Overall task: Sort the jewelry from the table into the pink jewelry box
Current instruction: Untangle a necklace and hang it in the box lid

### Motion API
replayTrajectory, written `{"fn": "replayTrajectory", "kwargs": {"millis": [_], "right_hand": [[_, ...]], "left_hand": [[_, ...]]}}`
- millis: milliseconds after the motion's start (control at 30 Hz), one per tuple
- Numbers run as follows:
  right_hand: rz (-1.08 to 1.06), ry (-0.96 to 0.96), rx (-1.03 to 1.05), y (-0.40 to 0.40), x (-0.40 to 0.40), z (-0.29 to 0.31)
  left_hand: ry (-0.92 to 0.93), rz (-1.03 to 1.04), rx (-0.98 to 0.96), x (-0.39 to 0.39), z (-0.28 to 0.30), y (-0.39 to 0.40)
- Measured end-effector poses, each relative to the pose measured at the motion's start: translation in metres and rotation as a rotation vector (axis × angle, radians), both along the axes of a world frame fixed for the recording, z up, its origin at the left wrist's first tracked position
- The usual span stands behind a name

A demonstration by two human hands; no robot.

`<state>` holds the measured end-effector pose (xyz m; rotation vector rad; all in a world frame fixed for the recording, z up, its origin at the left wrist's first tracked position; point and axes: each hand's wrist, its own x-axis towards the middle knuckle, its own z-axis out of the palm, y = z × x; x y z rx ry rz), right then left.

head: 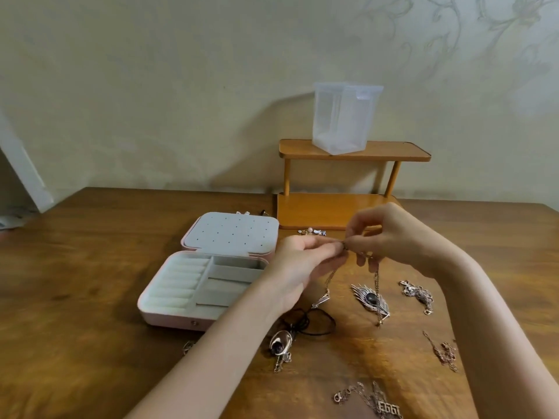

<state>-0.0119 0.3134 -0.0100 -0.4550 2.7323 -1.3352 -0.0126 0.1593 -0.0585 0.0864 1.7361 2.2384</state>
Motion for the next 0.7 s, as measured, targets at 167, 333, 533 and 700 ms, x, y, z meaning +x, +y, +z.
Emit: {"fn": "replayTrajectory", "kwargs": {"millis": [167, 333, 533, 700], "right_hand": [[0.051, -0.038, -0.115, 0.003, 0.004, 0.003], [0.085, -0.103, -0.178, 0.011, 0.005, 0.005], [0.104, -0.167, -0.124, 0.007, 0.002, -0.001], [0.100, -0.178, -0.058, -0.003, 0.001, -0.004]], "left_hand": [[-0.038, -0.041, 0.010, 0.004, -0.001, 0.000], [-0.056, -0.068, 0.053, 0.005, -0.003, 0.002], [0.295, 0.009, -0.437, 0.005, 0.000, -0.009], [0.694, 0.232, -1.242, -0.017, 0.015, -0.075]]}}
